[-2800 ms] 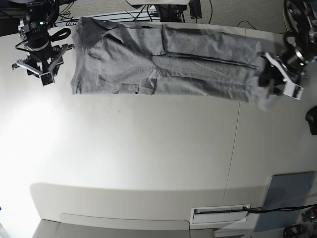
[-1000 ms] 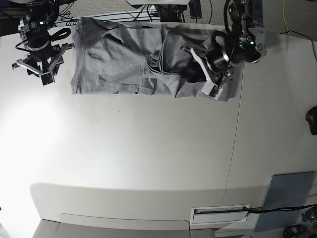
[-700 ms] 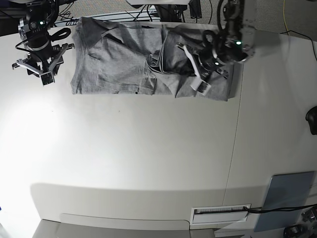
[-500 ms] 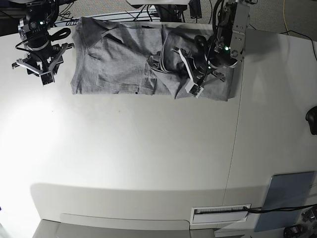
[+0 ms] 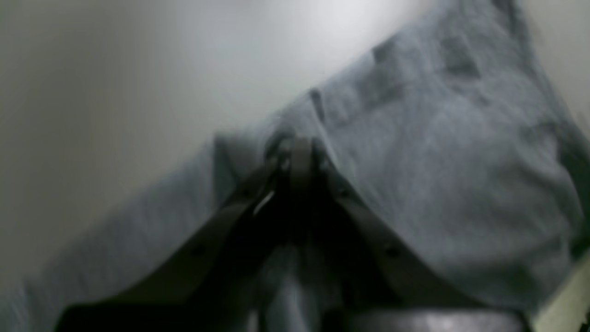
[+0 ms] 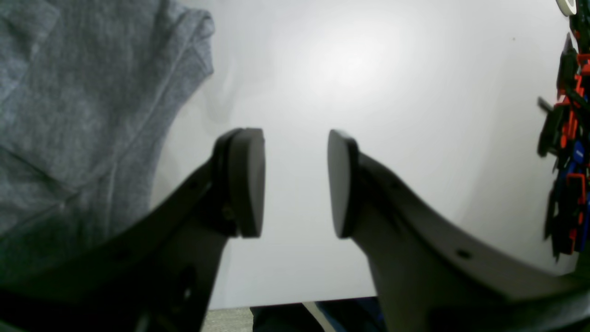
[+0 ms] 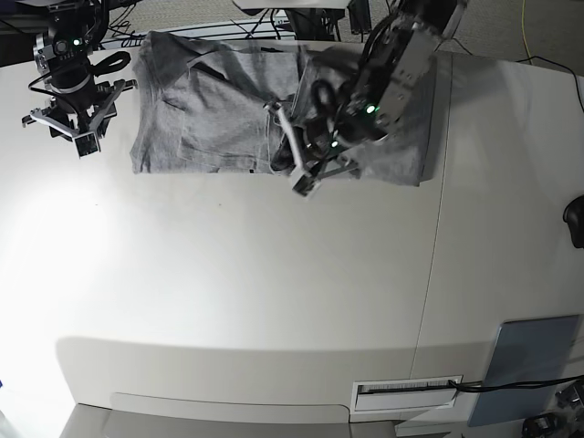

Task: Fold the T-shirt properly
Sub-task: 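Fold the strip end toward the middle of the strip with the left gripper, then open the left gripper and raise it off the folded shirt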

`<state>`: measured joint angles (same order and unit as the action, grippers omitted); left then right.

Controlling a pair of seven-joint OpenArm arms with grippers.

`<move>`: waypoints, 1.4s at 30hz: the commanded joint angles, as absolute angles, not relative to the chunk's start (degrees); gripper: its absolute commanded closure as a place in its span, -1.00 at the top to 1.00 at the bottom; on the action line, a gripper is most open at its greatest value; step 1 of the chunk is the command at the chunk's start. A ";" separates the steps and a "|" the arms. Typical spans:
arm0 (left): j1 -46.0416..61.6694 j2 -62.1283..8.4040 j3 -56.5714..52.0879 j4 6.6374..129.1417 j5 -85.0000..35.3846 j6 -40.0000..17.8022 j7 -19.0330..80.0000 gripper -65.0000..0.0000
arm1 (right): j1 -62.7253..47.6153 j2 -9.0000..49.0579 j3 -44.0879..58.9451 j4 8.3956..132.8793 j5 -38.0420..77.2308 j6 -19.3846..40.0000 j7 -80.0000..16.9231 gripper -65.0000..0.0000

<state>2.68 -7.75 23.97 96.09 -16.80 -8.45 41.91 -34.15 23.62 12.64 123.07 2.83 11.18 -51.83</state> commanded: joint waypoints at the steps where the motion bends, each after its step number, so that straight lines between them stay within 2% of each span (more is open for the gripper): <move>1: 0.84 -7.31 24.58 97.17 -17.17 -8.82 40.42 -1.00 | -34.13 24.29 13.13 124.07 2.09 10.68 -50.78 -0.30; 5: -0.47 -7.79 24.36 100.92 -18.48 -9.56 41.23 -1.00 | -34.13 24.32 13.13 124.07 2.11 10.68 -50.70 -0.30; 8: 0.91 -9.17 22.22 106.67 -19.99 -13.80 45.69 -1.00 | -34.13 24.29 13.13 124.07 2.11 10.68 -50.52 -0.30; 15: 12.32 -17.15 20.78 119.72 -23.18 -21.69 48.45 -1.00 | -34.13 24.32 13.13 124.07 2.13 10.68 -49.87 -0.30; 21: 21.10 -19.55 20.78 121.23 -21.67 -26.70 48.45 -1.00 | -34.13 24.29 13.13 124.07 2.13 10.68 -49.80 -0.30; 26: 26.06 -19.53 20.84 121.23 -15.81 -26.96 48.49 -0.98 | -34.13 24.29 13.13 124.07 2.11 10.68 -49.87 -0.30; 29: 27.88 -19.53 20.82 121.14 -11.31 -24.93 47.86 -0.13 | -34.13 24.32 13.13 124.07 2.11 10.68 -49.91 -0.30; 30: 28.23 -19.53 20.82 120.99 -10.46 -22.96 46.61 0.06 | -34.13 24.32 13.13 124.07 2.11 10.68 -49.91 -0.30; 31: 28.51 -19.53 20.82 120.86 -9.69 -20.82 45.25 0.16 | -34.13 24.32 13.13 124.07 2.11 10.68 -49.93 -0.30; 34: 28.86 -19.51 20.86 120.77 -8.54 -16.75 43.42 0.16 | -34.13 24.29 13.13 124.07 2.11 10.68 -50.17 -0.30; 42: 28.88 -18.44 21.74 120.25 -8.97 -12.58 42.98 0.13 | -34.13 24.29 13.13 124.07 2.13 10.68 -50.52 -0.30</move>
